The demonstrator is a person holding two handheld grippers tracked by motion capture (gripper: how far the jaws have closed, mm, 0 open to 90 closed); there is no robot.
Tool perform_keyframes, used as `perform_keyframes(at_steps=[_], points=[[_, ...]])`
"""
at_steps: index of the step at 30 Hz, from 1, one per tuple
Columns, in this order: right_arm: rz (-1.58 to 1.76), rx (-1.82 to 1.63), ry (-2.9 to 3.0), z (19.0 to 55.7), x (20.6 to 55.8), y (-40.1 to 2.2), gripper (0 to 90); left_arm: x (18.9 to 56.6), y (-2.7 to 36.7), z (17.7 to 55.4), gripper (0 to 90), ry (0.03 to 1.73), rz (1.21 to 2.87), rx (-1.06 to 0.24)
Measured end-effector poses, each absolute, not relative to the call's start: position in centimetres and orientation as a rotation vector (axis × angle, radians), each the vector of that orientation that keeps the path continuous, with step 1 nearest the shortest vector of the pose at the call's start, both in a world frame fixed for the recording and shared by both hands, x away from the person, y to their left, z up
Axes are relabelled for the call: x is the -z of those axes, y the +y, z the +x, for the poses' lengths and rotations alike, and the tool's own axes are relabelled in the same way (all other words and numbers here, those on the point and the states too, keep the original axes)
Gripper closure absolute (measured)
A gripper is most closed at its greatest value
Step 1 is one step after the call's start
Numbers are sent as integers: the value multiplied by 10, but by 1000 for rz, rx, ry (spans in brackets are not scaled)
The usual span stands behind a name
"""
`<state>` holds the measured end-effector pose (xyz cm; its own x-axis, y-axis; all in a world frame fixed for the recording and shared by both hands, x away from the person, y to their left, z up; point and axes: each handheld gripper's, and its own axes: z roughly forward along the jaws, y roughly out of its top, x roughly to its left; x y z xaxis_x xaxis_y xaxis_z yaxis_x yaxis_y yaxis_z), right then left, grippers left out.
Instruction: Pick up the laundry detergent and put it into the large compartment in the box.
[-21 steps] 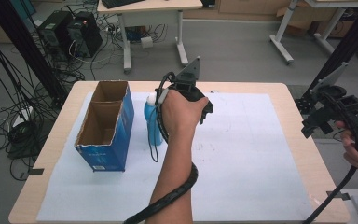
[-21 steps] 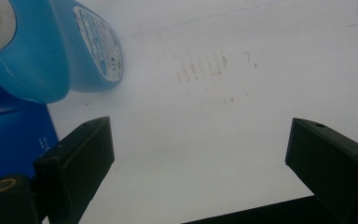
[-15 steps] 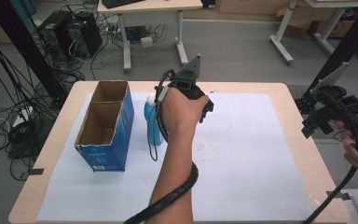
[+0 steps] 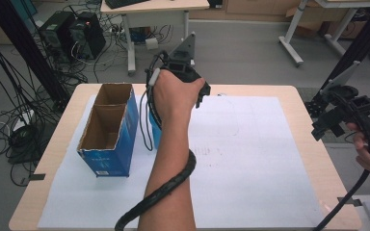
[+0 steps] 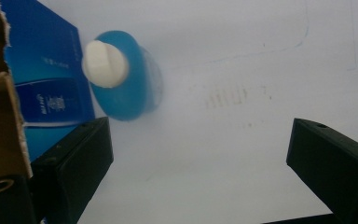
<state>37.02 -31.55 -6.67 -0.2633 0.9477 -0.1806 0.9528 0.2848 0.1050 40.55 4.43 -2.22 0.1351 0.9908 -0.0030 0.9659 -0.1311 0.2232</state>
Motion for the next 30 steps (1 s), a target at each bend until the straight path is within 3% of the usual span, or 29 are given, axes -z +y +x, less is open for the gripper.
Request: perform_keyframes(at_steps=[12, 30], points=[[1728, 38, 2357, 370, 63, -308, 34, 17, 65, 429, 67, 2016, 2185, -280], [1702, 43, 2369, 371, 62, -302, 34, 50, 83, 460, 66, 2062, 2191, -221]])
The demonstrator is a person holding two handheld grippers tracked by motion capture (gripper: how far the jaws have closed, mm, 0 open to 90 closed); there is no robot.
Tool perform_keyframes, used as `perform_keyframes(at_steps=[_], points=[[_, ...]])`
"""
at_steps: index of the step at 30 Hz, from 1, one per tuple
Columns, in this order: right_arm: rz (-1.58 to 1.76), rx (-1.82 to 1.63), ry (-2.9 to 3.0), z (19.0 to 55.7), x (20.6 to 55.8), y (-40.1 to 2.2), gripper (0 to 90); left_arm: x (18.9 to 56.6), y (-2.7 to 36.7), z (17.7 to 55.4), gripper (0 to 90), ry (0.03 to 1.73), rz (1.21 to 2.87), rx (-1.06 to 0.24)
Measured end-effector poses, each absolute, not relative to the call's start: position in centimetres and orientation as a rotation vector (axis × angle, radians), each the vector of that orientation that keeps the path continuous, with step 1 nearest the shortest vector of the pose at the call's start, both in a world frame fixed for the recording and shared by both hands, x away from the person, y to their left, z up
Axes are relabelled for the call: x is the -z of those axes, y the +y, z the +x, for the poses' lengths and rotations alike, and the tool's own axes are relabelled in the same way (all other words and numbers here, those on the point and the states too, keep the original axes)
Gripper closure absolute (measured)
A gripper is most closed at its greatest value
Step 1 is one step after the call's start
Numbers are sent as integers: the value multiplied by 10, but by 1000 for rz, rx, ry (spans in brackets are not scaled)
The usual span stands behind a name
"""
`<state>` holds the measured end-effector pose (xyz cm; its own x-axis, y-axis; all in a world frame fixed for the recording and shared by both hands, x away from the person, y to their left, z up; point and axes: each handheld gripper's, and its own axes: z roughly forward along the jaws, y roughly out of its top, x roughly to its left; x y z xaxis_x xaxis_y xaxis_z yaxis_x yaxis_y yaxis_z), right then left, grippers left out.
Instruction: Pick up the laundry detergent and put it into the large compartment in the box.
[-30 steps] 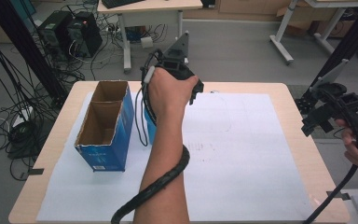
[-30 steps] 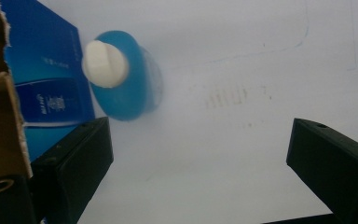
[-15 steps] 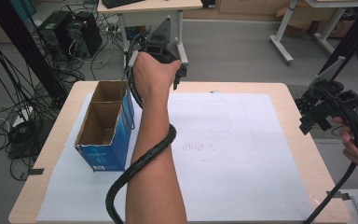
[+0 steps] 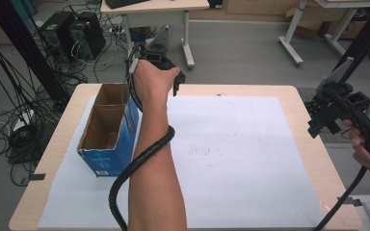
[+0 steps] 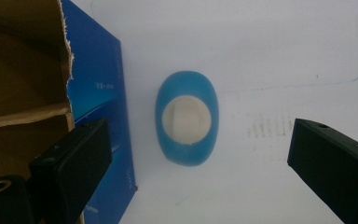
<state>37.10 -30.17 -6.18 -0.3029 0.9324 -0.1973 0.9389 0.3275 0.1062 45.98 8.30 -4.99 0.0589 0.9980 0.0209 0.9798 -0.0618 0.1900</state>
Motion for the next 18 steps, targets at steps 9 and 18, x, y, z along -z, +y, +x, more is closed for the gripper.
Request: perform_keyframes(at_steps=[9, 18], points=[[1696, 55, 2368, 375, 63, -298, 34, 69, 87, 473, 66, 2075, 2206, -186], [1693, 63, 2369, 376, 64, -295, 34, 85, 91, 481, 66, 2076, 2219, -151]])
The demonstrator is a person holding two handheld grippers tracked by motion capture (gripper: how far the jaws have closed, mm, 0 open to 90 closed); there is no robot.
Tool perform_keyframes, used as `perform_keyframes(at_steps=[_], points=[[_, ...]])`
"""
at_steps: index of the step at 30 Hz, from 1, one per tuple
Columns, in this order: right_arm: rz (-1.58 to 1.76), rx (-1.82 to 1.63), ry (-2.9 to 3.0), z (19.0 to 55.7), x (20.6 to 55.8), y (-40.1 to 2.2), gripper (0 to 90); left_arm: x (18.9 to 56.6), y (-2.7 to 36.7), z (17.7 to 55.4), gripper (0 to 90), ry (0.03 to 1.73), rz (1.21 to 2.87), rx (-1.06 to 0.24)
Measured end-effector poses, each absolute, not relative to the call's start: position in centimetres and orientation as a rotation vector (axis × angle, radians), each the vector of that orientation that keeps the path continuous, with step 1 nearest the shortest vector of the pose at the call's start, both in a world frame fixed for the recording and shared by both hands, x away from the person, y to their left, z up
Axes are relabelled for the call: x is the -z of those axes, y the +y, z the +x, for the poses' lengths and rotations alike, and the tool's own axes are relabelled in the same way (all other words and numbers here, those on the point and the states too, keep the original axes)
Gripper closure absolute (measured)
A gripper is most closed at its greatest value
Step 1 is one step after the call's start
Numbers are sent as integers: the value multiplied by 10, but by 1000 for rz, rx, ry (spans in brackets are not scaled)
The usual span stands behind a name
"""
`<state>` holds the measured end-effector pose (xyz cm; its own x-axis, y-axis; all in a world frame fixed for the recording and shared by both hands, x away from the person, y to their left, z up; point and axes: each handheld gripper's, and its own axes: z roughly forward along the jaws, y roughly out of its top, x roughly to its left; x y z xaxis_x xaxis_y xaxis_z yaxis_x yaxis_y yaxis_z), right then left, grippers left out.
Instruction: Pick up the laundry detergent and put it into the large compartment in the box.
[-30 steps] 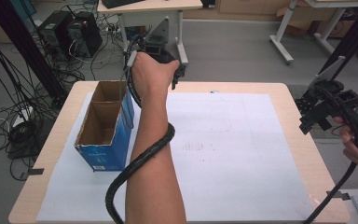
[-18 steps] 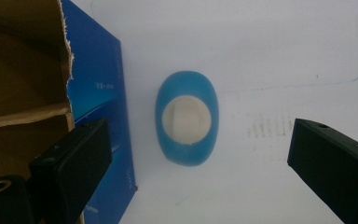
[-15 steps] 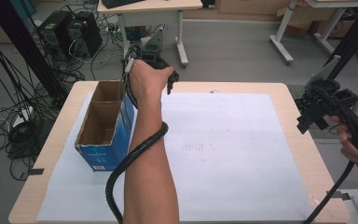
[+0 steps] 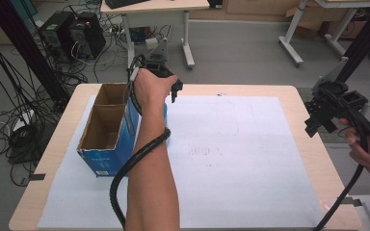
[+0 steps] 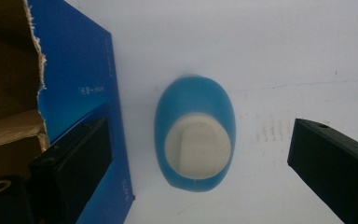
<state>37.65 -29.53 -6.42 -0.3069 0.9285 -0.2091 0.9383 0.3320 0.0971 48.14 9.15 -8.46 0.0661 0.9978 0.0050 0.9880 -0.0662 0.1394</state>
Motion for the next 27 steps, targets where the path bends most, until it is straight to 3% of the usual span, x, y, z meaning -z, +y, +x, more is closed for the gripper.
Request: perform_keyframes(at_steps=[27], points=[[1679, 73, 2374, 375, 64, -291, 34, 113, 96, 489, 72, 2087, 2230, -95]])
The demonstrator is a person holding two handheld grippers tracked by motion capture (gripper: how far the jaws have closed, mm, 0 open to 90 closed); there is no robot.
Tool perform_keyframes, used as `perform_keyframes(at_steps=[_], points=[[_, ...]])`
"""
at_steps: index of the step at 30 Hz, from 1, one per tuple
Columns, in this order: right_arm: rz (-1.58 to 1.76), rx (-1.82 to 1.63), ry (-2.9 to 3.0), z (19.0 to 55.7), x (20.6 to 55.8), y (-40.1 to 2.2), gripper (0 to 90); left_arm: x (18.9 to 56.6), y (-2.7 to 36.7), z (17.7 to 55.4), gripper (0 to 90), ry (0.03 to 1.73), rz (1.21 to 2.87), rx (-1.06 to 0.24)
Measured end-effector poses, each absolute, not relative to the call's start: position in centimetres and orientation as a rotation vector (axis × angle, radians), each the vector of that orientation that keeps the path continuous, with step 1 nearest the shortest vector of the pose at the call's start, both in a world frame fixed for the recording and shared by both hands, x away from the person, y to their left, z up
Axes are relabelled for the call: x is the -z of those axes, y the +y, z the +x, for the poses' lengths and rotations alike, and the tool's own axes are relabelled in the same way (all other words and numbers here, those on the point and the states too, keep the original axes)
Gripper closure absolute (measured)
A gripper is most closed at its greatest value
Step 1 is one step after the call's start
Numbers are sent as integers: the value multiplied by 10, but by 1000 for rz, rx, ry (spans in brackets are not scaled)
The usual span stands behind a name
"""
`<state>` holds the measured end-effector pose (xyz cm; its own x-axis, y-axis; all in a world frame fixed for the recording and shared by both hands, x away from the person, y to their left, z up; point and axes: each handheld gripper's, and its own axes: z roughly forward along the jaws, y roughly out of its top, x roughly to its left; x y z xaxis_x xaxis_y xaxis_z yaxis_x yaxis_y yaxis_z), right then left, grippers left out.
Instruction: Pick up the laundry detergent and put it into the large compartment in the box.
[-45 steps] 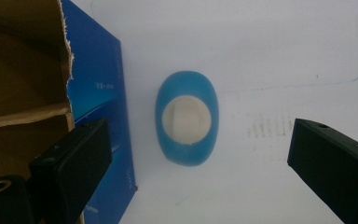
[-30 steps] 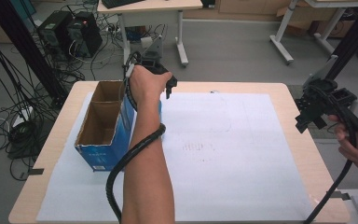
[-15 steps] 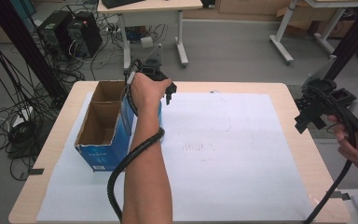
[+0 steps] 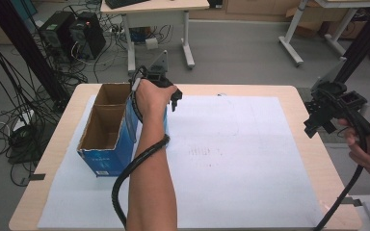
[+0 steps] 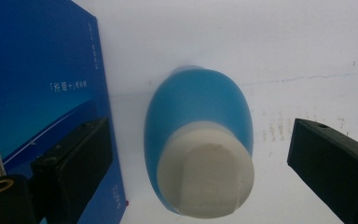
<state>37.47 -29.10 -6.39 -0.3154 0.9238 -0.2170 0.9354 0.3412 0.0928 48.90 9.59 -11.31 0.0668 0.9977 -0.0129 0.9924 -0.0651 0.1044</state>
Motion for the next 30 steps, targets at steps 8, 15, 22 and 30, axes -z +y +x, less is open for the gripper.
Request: perform_keyframes(at_steps=[8, 15, 22, 30], points=[[1679, 69, 2373, 374, 64, -291, 34, 116, 94, 490, 92, 2082, 2243, -94], [1679, 69, 2374, 373, 63, -292, 34, 118, 91, 490, 142, 2074, 2260, -99], [1671, 64, 2374, 371, 61, -291, 34, 120, 88, 489, 202, 2075, 2271, -123], [1673, 63, 2379, 372, 61, -292, 34, 122, 83, 487, 320, 2078, 2290, -157]])
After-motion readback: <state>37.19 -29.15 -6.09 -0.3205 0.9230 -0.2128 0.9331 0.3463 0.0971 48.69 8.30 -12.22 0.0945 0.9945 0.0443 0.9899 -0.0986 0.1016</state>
